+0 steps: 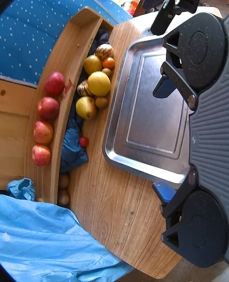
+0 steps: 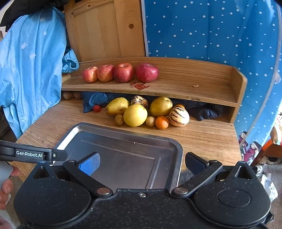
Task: Organize fruits
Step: 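Grasp the red cherry tomato with the left tool while the right tool grasps the yellow pear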
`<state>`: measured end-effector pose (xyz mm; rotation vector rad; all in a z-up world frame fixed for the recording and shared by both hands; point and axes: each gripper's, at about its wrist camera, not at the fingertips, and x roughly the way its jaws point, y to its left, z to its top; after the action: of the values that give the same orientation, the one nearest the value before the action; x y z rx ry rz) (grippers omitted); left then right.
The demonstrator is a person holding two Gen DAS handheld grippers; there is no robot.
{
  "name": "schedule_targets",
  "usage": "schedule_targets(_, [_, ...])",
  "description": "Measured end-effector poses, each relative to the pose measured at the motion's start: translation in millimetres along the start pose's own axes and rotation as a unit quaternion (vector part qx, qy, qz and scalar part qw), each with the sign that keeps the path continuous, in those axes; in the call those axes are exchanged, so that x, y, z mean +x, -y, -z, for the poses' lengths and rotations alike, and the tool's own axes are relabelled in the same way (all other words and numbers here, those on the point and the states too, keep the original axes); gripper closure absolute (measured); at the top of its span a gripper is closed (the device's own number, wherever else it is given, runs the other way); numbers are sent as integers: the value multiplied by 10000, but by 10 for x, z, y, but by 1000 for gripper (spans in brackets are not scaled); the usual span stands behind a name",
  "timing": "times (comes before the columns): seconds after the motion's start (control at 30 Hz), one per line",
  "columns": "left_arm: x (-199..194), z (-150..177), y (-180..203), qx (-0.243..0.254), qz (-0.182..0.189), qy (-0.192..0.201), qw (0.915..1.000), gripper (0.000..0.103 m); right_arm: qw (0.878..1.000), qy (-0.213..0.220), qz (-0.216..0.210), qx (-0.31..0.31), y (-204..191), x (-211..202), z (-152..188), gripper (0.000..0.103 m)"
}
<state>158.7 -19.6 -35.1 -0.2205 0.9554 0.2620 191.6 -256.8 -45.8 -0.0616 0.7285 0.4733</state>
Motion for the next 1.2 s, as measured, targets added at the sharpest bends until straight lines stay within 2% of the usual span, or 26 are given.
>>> schedule_targets(0.13, [62,-94,-103,-76,-178,-113,9997,1,9998,-38,-38,-168,-82,116,-10,1])
schedule_targets(0.27, [190,-274,-231,-37,-183,-225,9996,1,9998,-41,-16,-194,-200,243,-42,1])
schedule_targets(0.43, [477,-646,-396,-28,227,-457,9987,1,9994,-22,301,-151,-357,393,-192,1])
schedule_targets(0.5, [595,-823,-439,58,366,-622,9974,1,9988,17,468,-119,-442,451,-282,1])
schedule_targets(0.67, [858,-1145,-551,382,649,-699,9947,1,9969,-54,720,-301,-738,710,-415,1])
schedule_targets(0.83, [1196,-1361,-672,705,1130,-999,9860,1,9959,1,888,-176,-1029,955,-463,1])
schedule_targets(0.93, [1386,-1454,-708,731,1243,-1255,9816,3,9940,-207,1062,-136,-1176,1029,-480,1])
schedule_targets(1.0, [1458,-1510,-703,749,1402,-1199,9800,3,9934,-148,1076,-362,-1232,1039,-498,1])
schedule_targets(1.07, [1529,-1554,-677,791,1466,-1159,9792,3,9903,-265,1267,-504,-1237,1127,-545,1])
schedule_targets(1.2, [1654,-1637,-645,686,1617,-1088,9784,4,9890,-264,1403,-398,-1222,1307,-677,1])
